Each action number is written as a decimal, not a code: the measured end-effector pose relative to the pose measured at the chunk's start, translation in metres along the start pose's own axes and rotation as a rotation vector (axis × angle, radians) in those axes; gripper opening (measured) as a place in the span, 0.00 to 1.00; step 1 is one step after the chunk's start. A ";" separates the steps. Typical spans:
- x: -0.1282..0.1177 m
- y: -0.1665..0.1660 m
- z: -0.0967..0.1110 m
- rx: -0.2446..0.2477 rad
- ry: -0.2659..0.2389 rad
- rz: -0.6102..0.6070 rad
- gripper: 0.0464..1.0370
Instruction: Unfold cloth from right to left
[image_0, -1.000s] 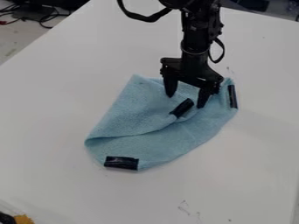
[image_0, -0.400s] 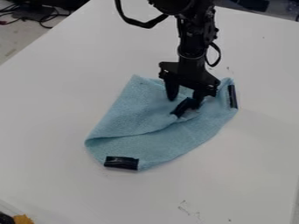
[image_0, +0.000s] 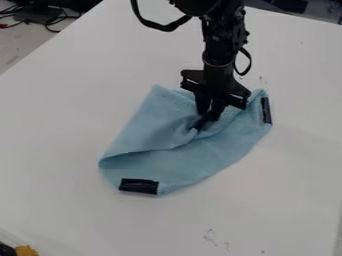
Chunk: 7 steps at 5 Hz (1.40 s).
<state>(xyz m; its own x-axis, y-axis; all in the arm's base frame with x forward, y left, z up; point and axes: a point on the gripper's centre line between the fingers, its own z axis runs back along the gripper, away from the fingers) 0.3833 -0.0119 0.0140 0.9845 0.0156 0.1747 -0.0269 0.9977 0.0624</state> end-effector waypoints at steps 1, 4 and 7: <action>-0.006 0.003 0.004 0.027 0.020 0.009 0.05; -0.029 0.060 0.081 0.104 -0.088 0.115 0.02; -0.067 0.173 0.075 0.178 -0.154 0.189 0.02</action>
<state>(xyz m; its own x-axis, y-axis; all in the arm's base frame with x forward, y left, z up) 0.2995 0.1543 0.0867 0.9217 0.1762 0.3455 -0.2504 0.9506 0.1832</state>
